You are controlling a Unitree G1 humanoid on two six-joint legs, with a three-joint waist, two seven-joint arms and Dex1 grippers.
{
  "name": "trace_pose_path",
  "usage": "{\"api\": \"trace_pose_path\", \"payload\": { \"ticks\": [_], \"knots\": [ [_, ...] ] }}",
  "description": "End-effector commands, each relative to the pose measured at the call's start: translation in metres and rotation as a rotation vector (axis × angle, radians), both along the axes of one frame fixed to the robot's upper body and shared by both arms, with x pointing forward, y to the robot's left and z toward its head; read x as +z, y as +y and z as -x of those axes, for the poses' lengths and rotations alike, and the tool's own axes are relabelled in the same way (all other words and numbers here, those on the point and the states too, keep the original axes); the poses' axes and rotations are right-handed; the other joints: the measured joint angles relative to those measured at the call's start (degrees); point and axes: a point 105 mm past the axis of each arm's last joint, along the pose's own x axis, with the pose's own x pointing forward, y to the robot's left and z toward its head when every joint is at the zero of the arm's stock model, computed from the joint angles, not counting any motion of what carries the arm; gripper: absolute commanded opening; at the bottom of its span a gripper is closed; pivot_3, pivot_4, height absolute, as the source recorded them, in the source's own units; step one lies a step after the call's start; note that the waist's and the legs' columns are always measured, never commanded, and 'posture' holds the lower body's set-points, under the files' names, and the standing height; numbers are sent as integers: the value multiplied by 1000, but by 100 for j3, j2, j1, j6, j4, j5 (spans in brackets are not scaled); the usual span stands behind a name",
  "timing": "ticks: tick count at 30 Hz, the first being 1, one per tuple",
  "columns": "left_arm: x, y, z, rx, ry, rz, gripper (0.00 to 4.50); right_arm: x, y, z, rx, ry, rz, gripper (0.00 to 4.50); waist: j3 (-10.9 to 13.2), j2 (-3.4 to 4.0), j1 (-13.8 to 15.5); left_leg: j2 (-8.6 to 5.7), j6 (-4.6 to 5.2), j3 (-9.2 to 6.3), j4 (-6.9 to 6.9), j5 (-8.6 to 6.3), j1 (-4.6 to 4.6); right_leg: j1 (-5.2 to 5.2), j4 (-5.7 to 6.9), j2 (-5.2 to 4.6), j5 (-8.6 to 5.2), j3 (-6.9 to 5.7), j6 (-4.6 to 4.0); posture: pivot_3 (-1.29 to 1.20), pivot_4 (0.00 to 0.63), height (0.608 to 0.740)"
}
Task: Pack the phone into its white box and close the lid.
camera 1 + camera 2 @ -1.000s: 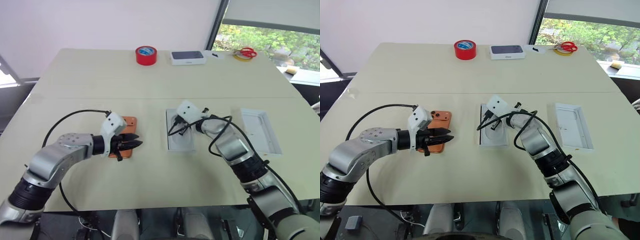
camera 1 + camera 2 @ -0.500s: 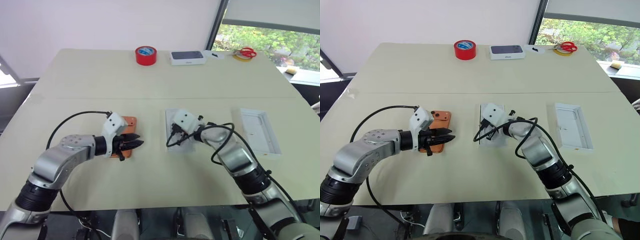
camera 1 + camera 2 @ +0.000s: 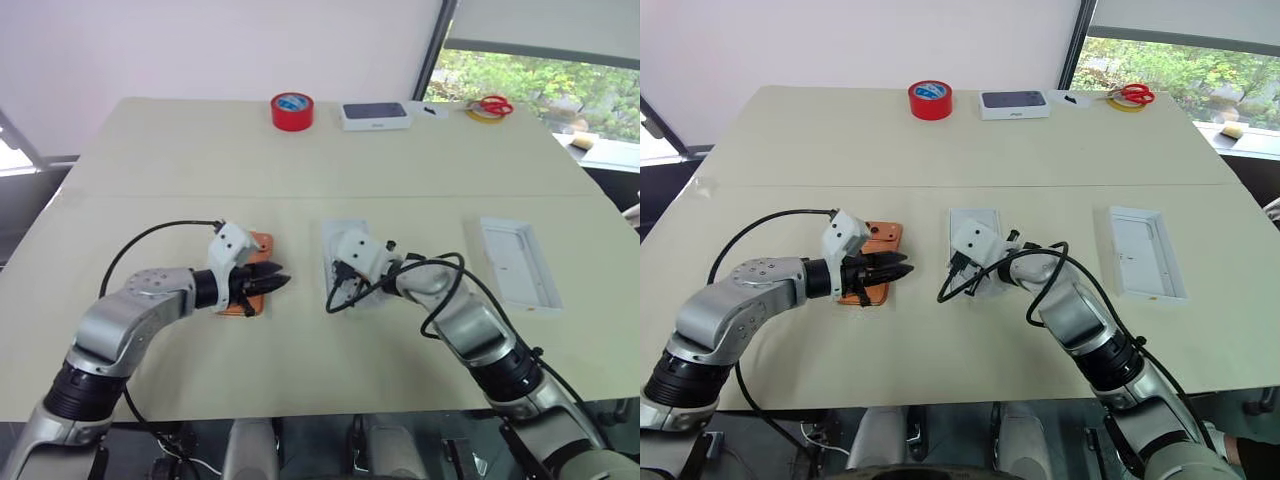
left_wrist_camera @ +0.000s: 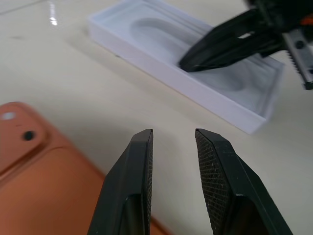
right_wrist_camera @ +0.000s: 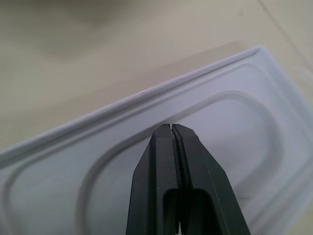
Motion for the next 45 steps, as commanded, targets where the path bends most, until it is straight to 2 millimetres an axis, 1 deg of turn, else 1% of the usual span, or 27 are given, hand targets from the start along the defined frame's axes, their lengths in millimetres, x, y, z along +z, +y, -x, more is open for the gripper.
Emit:
{"api": "trace_pose_path", "payload": {
  "ticks": [1, 3, 5, 6, 7, 8, 10, 12, 14, 17, 22, 24, 27, 30, 35, 41, 45],
  "knots": [
    [23, 28, -20, 181, -15, 83, 1689, 32, 2, -2, -1, -116, -18, 9, -1, -2, -5, 0, 0, 0, 0, 0, 0, 0, 0, 0, 0, 0, 0, 0, 150, 637],
    [21, 51, -32, 326, 18, 89, 2215, 38, 18, 1, 26, -121, -41, 0, -1, -2, -10, 0, 1, -3, 0, 0, 0, 0, 3, 1, 7, -3, 13, 0, 150, 637],
    [8, 75, -42, 499, 116, 68, 3271, 38, 35, 4, 48, -109, -67, 0, -3, -4, -33, 1, 1, -5, -3, 1, 2, -1, 8, 2, 8, -4, 17, 0, 150, 637],
    [3, 82, -45, 554, 166, 69, 3786, 36, 42, 4, 54, -102, -72, 0, -5, -8, -36, 1, 1, -5, -4, 1, 5, 0, 16, 2, 9, -5, 18, 0, 150, 637],
    [0, 85, -46, 582, 194, 72, 4301, 33, 48, 3, 57, -100, -64, 0, -6, -10, -38, 1, 1, -5, -4, 1, 6, -1, 23, 2, 8, -7, 20, 0, 150, 637],
    [-1, 85, -46, 590, 211, 72, 4449, 31, 54, 2, 57, -96, -62, 0, -7, -12, -41, 1, 0, -6, -4, 2, 7, -1, 26, 2, 8, -8, 22, 0, 150, 637],
    [-2, 83, -44, 587, 249, 77, 4449, 26, 63, -2, 44, -66, -78, 0, -10, -17, -36, 2, -7, -6, -3, 5, 7, -1, 29, 1, 7, -12, 23, 0, 150, 637],
    [-8, 81, -39, 576, 308, 38, 4449, 20, 70, -5, 31, -30, -82, 0, -15, -24, -26, 2, -11, -6, -1, 8, 8, 0, 31, 1, 7, -14, 22, 0, 150, 637],
    [-16, 74, -28, 522, 379, -6, 4449, 10, 79, -3, 37, 26, -70, 0, -23, -30, -42, 2, -13, -5, 0, 8, 8, 1, 32, 0, 7, -15, 22, 0, 150, 637],
    [-22, 64, -11, 432, 466, -39, 4449, -1, 90, 3, 69, 68, -36, 0, -36, -23, -92, 2, -16, -3, -2, 7, 10, -1, 33, -2, 6, -16, 20, 0, 150, 637],
    [-27, 48, 21, 281, 552, -67, 4449, -10, 97, 8, 117, 99, 6, 0, -58, -14, -150, 3, -17, -2, -3, 7, 14, 0, 37, -5, 7, -19, 21, 0, 150, 637],
    [-30, 45, 28, 264, 572, -78, 4449, -11, 98, 9, 136, 110, 10, 0, -81, -9, -143, 5, -17, -2, -3, 6, 15, 0, 37, -5, 6, -20, 21, 0, 150, 637],
    [-33, 42, 33, 249, 595, -74, 4449, -11, 99, 10, 150, 113, 10, 0, -93, -7, -139, 5, -9, -1, -3, 1, 17, 0, 37, -5, 4, -21, 17, 0, 150, 637],
    [-34, 36, 37, 221, 617, -21, 4449, -9, 104, 12, 173, 104, 6, 0, -108, 2, -133, 5, -6, 0, -3, -1, 17, 0, 37, -6, 4, -21, 15, 0, 150, 637],
    [-27, 26, 35, 184, 624, 88, 4449, -9, 106, 13, 187, 103, -2, 0, -111, 6, -100, 3, -3, 0, -2, -2, 17, 2, 37, -9, 3, -21, 15, 0, 150, 637],
    [-19, 24, 30, 173, 635, 176, 4449, -9, 106, 13, 187, 102, -7, 0, -113, 5, -106, 3, -3, -2, 0, -2, 17, 3, 38, -10, 4, -21, 16, 0, 150, 637],
    [-14, 21, 29, 156, 639, 198, 4449, -9, 105, 13, 182, 103, -10, 0, -113, 4, -106, 3, -3, -2, 0, -2, 16, 4, 37, -10, 4, -21, 16, 0, 150, 637]
  ]
}}
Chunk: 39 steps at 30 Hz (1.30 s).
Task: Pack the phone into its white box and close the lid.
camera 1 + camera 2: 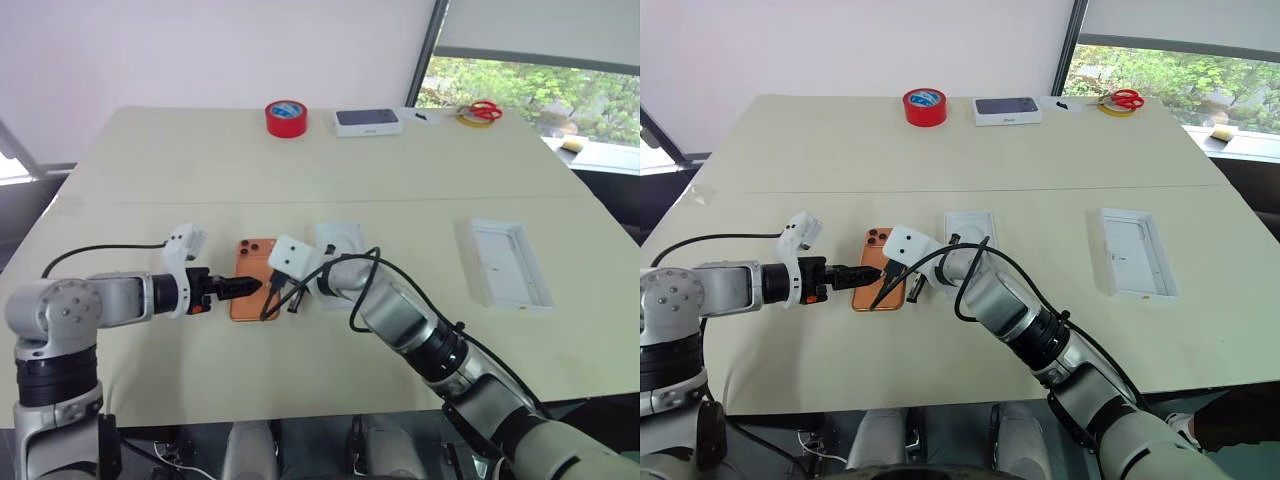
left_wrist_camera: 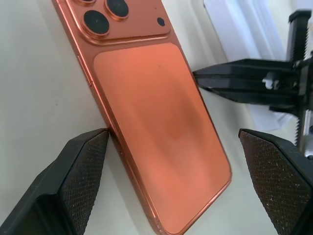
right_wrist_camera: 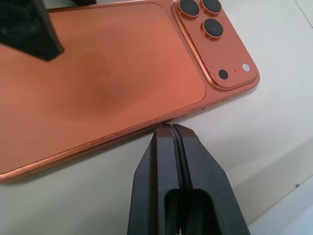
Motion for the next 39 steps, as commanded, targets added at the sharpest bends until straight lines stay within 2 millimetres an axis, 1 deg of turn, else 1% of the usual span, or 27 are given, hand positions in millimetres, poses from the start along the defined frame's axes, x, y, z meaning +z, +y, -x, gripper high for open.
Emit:
{"api": "trace_pose_path", "payload": {
  "ticks": [1, 7, 9, 14, 17, 21, 25, 30, 33, 37, 39],
  "knots": [
    [-6, -24, 12, -114, 75, 86, 4449, 6, 10, 4, 35, -12, -33, 0, 0, 0, -1, 0, 0, 0, 0, 0, 0, 0, 0, 0, 0, 0, 0, 0, 150, 637],
    [4, -28, 8, -124, 64, 142, 4449, 5, 9, 5, 25, -2, -40, 0, 0, 0, 6, 0, 1, -1, 0, 0, 0, 0, 0, -1, -1, -1, -2, 0, 150, 637],
    [5, -27, 7, -117, 64, 133, 4449, 5, 10, 5, 24, -2, -41, 0, 0, 0, 5, 0, 1, -1, 0, 0, -1, 0, 0, -1, -1, -1, -2, 0, 150, 637],
    [9, -28, 4, -105, 62, 172, 4449, 5, 10, 5, 20, 0, -44, 0, 0, 0, 1, 0, 1, -2, 0, 0, -1, 0, 0, -1, 0, -2, -1, 0, 150, 637],
    [12, -34, 4, -120, 45, 173, 4449, 5, 10, 4, 18, 0, -45, 0, 0, 0, 0, 0, -1, -2, 0, 0, -2, 0, 0, -1, 0, -2, -1, 0, 150, 637],
    [14, -31, -3, -72, 37, 201, 4449, 4, 10, 4, 17, -1, -46, 0, 0, 0, 1, 0, -1, -2, 0, 0, -2, -1, 0, -1, 0, -2, 0, 0, 150, 637],
    [1, -23, -10, 19, 59, 122, 4449, 5, 10, 4, 16, -2, -47, 0, 0, -1, 2, -1, 0, -2, 0, 0, -2, 0, 0, -1, 0, -3, 0, 0, 150, 637],
    [-4, -17, -11, 56, 72, 74, 4449, 5, 11, 4, 16, -3, -48, 0, 0, -1, -19, 0, 0, -5, 0, 0, -2, -1, 2, -1, 0, -5, 0, 0, 150, 637],
    [0, -26, -8, 3, 61, 103, 4449, 5, 11, 4, 18, -2, -49, 0, -1, -1, -23, 0, -1, -5, -1, 0, -1, -1, 2, -1, 0, -5, 0, 0, 150, 637],
    [23, -46, -4, -91, 4, 245, 4449, 5, 11, 4, 18, -2, -49, 0, 0, 0, -19, 0, 0, -5, -1, 0, -2, -2, 2, -1, 0, -5, 0, 0, 150, 637],
    [25, -45, -7, -69, 3, 275, 4449, 5, 11, 4, 17, 0, -49, 0, 1, -2, -5, 0, 0, -5, -1, 0, -3, -2, 1, -1, 0, -5, 0, 0, 150, 637]
  ]
}}
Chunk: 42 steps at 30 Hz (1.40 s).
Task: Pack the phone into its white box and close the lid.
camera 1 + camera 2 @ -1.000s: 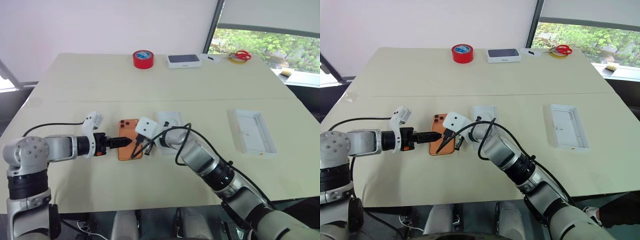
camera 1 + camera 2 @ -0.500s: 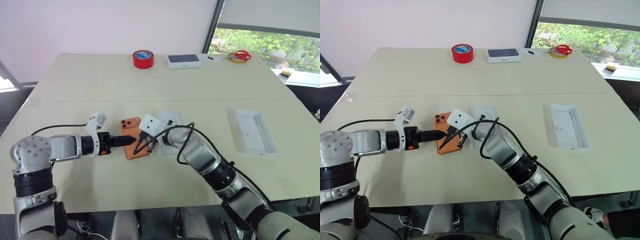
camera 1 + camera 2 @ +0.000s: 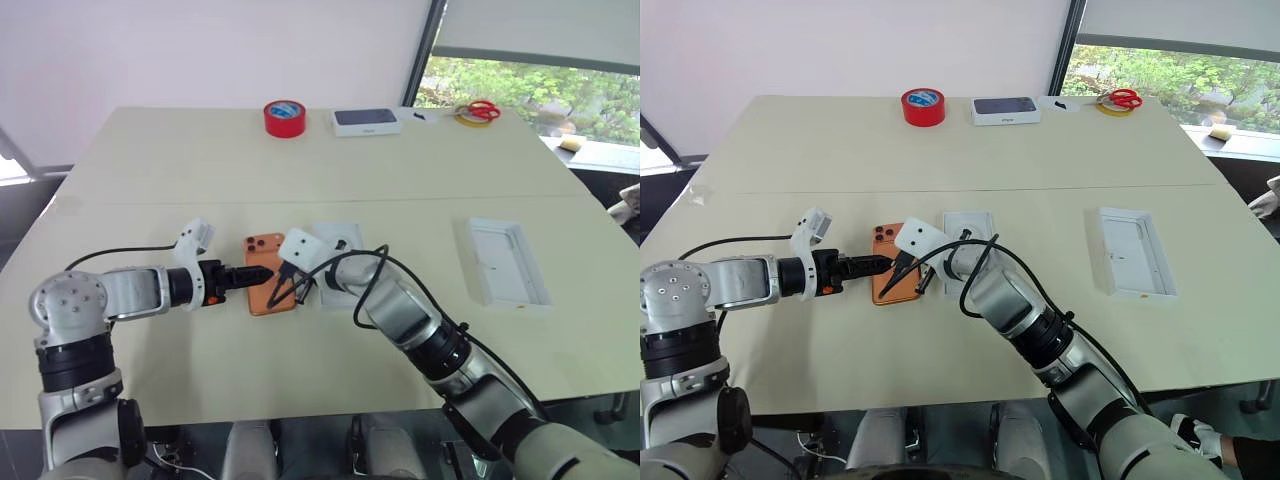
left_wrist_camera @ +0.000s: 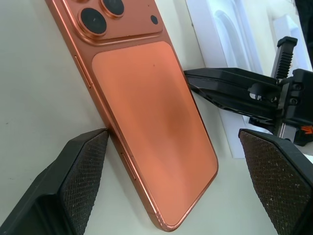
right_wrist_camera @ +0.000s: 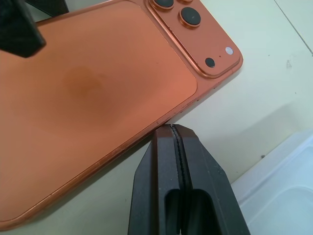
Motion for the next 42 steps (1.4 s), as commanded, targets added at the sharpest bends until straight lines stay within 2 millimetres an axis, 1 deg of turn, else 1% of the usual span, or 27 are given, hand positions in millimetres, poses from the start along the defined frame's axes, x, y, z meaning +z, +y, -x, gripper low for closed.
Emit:
{"api": "trace_pose_path", "payload": {
  "ticks": [1, 6, 10, 12, 15, 20, 24, 29, 32, 34, 35, 37, 42],
  "knots": [
    [21, -26, 3, -110, -54, 151, 4449, 5, 24, 16, 99, 16, -47, 0, 0, 0, 3, 0, 0, 0, 1, 0, -1, 0, 0, 0, 0, 0, 0, 0, 150, 637],
    [20, -23, 2, -78, -47, 151, 4449, 4, 24, 16, 96, 19, -48, 0, 1, -1, -3, 0, 0, -1, 0, 0, -1, -1, 0, 0, 1, -1, 1, 0, 150, 637],
    [26, -12, -12, 36, -70, 207, 4449, 4, 23, 16, 94, 21, -49, 0, 1, -1, -3, 0, 1, -1, 0, 0, -2, -1, 0, 0, 0, -1, 1, 0, 150, 637],
    [27, -8, -16, 71, -73, 209, 4449, 4, 23, 16, 94, 21, -48, 0, 1, -4, -5, 0, 1, -2, 0, -1, -2, -1, 0, 0, 0, -2, 0, 0, 150, 637],
    [22, -7, -14, 77, -59, 172, 4449, 4, 23, 16, 95, 22, -48, 0, 0, -8, -44, 0, 1, -3, 0, -1, -6, -4, 0, 0, 1, -3, 2, 0, 150, 637],
    [7, -3, -6, 46, -28, 39, 4449, 4, 23, 16, 94, 27, -49, 0, 1, -7, -57, 4, -4, -2, -6, 2, -6, -11, 1, 3, 3, -5, 5, 0, 150, 637],
    [5, -2, -4, 32, -20, 32, 4449, 3, 22, 16, 92, 29, -49, 0, 1, -7, -46, 5, -4, -1, -6, 0, -6, -12, 0, 3, 0, -8, 1, 0, 150, 637],
    [6, 4, -8, 60, -16, 60, 4449, 3, 22, 16, 90, 35, -50, 0, 0, -7, -41, 6, -4, -1, -6, 0, -6, -12, 0, 3, -1, -8, -1, 0, 150, 637],
    [6, 5, -9, 67, -6, 70, 3668, 3, 22, 16, 90, 36, -49, 0, 0, -7, -41, 6, -3, -1, -6, 0, -6, -12, 0, 3, -1, -8, -1, 0, 150, 637],
    [6, 5, -7, 60, -1, 73, 2763, 3, 22, 16, 90, 36, -48, 0, 0, -7, -41, 6, -2, -1, -6, -1, -6, -12, 0, 3, -1, -8, -1, 0, 150, 637],
    [6, 6, -7, 59, 3, 79, 2182, 2, 22, 17, 91, 36, -48, 0, 1, -7, -41, 6, -2, -1, -6, -1, -6, -12, 0, 3, -1, -8, -1, 0, 150, 637],
    [6, 9, -7, 63, 11, 88, 1289, 2, 22, 17, 91, 38, -49, 0, 1, -7, -41, 6, -2, -1, -6, -1, -6, -12, 0, 3, -1, -8, -2, 0, 150, 637],
    [5, 12, -7, 69, 39, 119, 1289, 2, 22, 17, 90, 40, -50, 0, 1, -7, -41, 6, -1, -1, -6, -2, -6, -13, 0, 3, -1, -8, -2, 0, 150, 637]
  ]
}}
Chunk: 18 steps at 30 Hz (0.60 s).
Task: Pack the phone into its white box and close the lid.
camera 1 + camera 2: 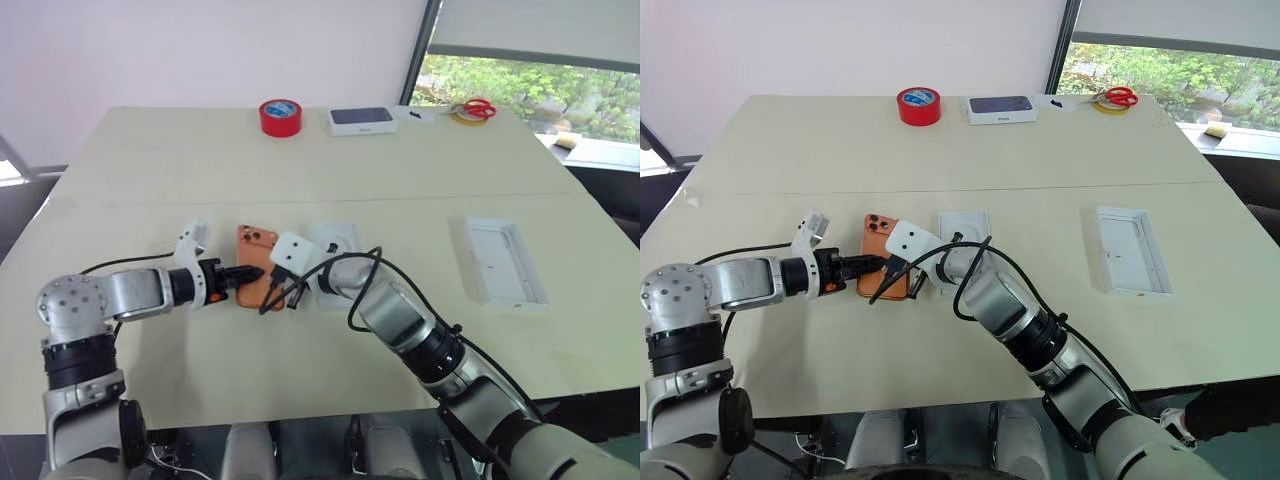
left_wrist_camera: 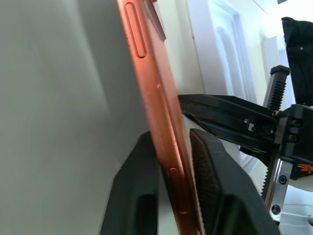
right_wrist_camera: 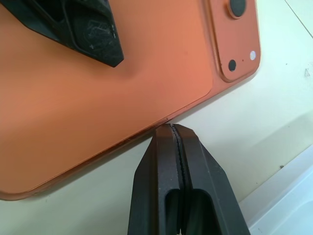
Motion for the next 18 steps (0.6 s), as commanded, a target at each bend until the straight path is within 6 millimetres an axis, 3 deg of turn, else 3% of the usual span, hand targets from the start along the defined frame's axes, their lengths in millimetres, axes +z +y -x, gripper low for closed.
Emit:
{"api": "trace_pose_path", "payload": {
  "ticks": [1, 5, 8, 12, 15, 18],
  "knots": [
    [11, 3, 1, -5, -24, 37, 1289, 2, 10, 9, 46, 17, -26, 0, 0, 0, 0, 0, 0, 0, 0, 0, 0, 0, 0, 0, 0, 0, 0, 0, 150, 637],
    [8, 4, 2, 4, -8, 48, 19, 7, 7, 6, 38, -17, -31, 0, -3, -5, -2, 2, 0, -1, 0, 0, 0, 0, 0, -1, -6, 0, -11, 0, 150, 637],
    [15, 5, -1, 30, -24, 113, 19, 25, 2, 1, 19, -69, -84, 0, -1, -2, 0, 2, 0, -1, 0, 0, 0, 0, 0, -1, -6, 0, -11, 0, 150, 637],
    [42, 2, -12, 81, -83, 280, 19, 57, -7, 4, 11, -141, -193, 0, 7, -5, 30, 2, -1, -6, 3, 1, -12, -8, 0, -3, -5, 0, -10, 0, 150, 637],
    [62, -12, -15, 70, -124, 329, 19, 86, -30, 15, 9, -221, -269, 0, 8, -7, 61, 1, 0, -9, 4, 0, -12, -5, -3, -8, -6, -1, -12, 0, 150, 637],
    [69, -27, -11, 36, -133, 351, 19, 96, -51, 23, 8, -257, -286, 0, 7, -8, 87, -9, 6, -10, 6, -4, -12, 0, -7, -22, -7, -1, -14, 0, 150, 637]
  ]
}}
